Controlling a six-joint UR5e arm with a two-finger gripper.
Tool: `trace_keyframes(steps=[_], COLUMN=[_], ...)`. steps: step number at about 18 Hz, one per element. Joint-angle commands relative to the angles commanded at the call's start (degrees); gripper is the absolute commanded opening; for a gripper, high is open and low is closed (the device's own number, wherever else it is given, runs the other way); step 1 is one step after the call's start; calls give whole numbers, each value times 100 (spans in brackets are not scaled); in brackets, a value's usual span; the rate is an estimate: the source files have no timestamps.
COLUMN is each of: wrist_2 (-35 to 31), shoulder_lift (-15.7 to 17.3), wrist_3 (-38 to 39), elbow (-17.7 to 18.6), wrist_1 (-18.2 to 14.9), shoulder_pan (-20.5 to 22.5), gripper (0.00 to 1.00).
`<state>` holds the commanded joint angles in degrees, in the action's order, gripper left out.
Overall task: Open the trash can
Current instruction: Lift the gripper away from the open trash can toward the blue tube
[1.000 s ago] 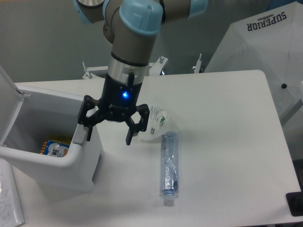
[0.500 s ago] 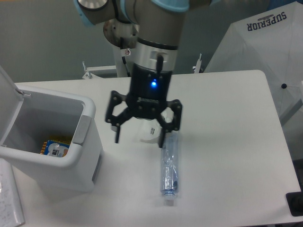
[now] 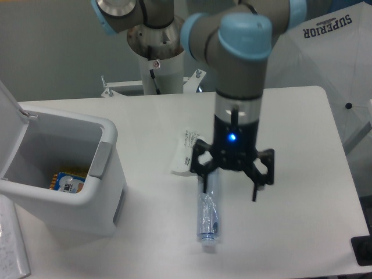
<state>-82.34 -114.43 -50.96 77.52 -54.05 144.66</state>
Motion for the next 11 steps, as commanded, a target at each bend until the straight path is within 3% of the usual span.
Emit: trace_keyframes(steps=[6, 11], wrist_2=[-440, -853], shoulder_lift=[-264, -317], wrist_3=[-1688, -1865], elbow=[70, 123], wrist_1=[-386, -781], shoulder_pan=[641, 695], gripper=[100, 100])
